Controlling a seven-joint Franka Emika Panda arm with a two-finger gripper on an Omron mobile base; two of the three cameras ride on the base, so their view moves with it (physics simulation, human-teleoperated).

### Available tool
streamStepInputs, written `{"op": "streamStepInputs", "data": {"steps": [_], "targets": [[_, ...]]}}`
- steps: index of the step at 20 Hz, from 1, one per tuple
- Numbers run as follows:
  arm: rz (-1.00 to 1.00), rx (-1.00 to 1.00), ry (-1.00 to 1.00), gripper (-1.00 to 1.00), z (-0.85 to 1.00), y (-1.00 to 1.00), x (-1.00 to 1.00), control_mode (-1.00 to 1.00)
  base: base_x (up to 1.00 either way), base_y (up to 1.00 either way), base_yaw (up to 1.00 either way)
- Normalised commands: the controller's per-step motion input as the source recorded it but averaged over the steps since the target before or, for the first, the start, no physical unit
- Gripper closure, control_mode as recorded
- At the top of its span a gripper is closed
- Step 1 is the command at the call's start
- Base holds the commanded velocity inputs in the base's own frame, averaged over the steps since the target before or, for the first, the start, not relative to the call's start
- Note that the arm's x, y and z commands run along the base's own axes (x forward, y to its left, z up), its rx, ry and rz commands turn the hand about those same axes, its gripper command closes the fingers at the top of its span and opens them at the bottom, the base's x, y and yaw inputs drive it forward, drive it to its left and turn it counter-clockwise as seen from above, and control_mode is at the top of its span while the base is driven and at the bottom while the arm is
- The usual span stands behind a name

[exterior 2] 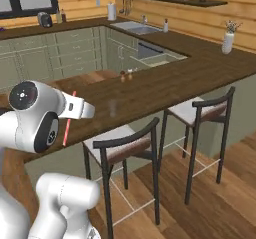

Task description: Take a straw from the drawer in front and place it inside the glass cup on the dining counter.

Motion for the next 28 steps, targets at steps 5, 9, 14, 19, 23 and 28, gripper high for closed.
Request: {"op": "streamStepInputs", "data": {"steps": [5, 9, 14, 19, 23, 28], "targets": [[0.0, 0.0, 0.0, 1.0, 0.0, 0.0, 0.0, 1.0, 0.0, -0.77, 0.64], [0.0, 0.0, 0.0, 1.0, 0.0, 0.0, 0.0, 1.0, 0.03, -0.79, 0.62], [0.0, 0.0, 0.0, 1.0, 0.0, 0.0, 0.0, 1.0, 0.06, -0.83, 0.59], [0.0, 0.0, 0.0, 1.0, 0.0, 0.0, 0.0, 1.0, 0.12, -0.99, 0.46], [0.0, 0.0, 0.0, 1.0, 0.0, 0.0, 0.0, 1.0, 0.24, -0.84, 0.29], [0.0, 0.0, 0.0, 1.0, 0.0, 0.0, 0.0, 1.0, 0.77, -0.09, 0.04]]}}
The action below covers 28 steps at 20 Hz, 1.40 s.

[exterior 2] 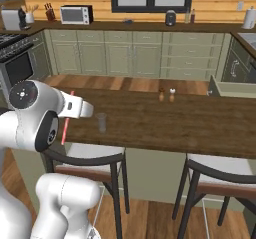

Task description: Take a straw from the drawer in front and place it inside the glass cup on the dining counter.

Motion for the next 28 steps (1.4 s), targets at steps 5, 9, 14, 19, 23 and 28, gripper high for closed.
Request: {"op": "streamStepInputs", "data": {"steps": [5, 9, 14, 19, 23, 28], "targets": [[0.0, 0.0, 0.0, 1.0, 0.0, 0.0, 0.0, 1.0, 1.0, 0.0, -0.03], [0.0, 0.0, 0.0, 1.0, 0.0, 0.0, 0.0, 1.0, 1.0, 0.0, -0.09], [0.0, 0.0, 0.0, 1.0, 0.0, 0.0, 0.0, 1.0, 0.87, 0.01, -0.04], [0.1, 0.08, -0.15, 1.0, 0.59, -0.12, 0.24, -1.0, 0.0, 0.0, 0.0], [0.29, 0.09, -0.25, 1.0, 0.39, -0.37, 0.37, -1.0, 0.0, 0.0, 0.0], [0.44, 0.05, -0.24, 1.0, 0.04, -0.09, 0.71, -1.0, 0.0, 0.0, 0.0]]}}
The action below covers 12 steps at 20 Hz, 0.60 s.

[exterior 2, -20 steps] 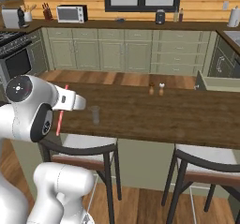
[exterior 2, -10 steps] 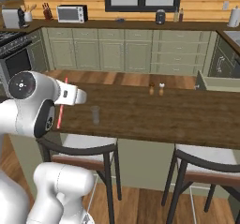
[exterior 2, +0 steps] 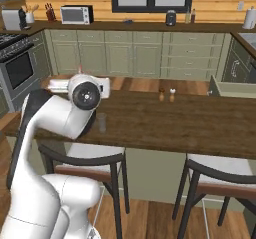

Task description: Take a straw from the drawer in front and place it inside the glass cup on the dining counter.

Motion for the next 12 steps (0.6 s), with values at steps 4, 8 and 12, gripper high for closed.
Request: {"op": "streamStepInputs", "data": {"steps": [4, 8, 12], "targets": [[0.48, 0.0, -0.13, 1.0, -0.03, 0.06, 0.81, -1.0, 0.0, 0.0, 0.0], [0.47, 0.0, 0.02, 1.0, 0.0, 0.11, 0.71, -1.0, 0.0, 0.0, 0.0], [0.5, 0.0, 0.09, 1.0, -0.07, 0.0, 0.48, -1.0, 0.0, 0.0, 0.0]]}}
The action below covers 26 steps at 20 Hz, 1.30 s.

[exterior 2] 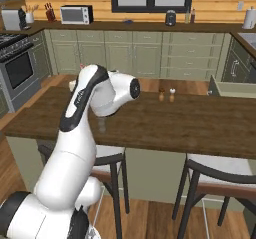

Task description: Take a straw from the drawer in front and place it inside the glass cup on the dining counter.

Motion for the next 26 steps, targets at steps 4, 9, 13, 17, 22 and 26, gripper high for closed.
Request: {"op": "streamStepInputs", "data": {"steps": [4, 9, 13, 17, 22, 26], "targets": [[0.48, 0.0, 0.09, 1.0, -0.31, 0.0, 0.17, -1.0, 0.0, 0.0, 0.0], [0.44, 0.05, 0.07, 1.0, -0.29, 0.01, 0.05, -1.0, 0.0, 0.0, 0.0], [0.37, 0.09, 0.01, 1.0, -0.06, 0.16, 0.08, -1.0, 0.0, 0.0, 0.0], [0.27, 0.09, 0.0, 1.0, -0.13, 0.21, 0.14, -1.0, 0.0, 0.0, 0.0], [0.12, 0.05, -0.04, 1.0, -0.25, 0.21, 0.02, -1.0, 0.0, 0.0, 0.0], [0.01, 0.01, -0.18, 1.0, -0.1, 0.12, -0.39, -1.0, 0.0, 0.0, 0.0]]}}
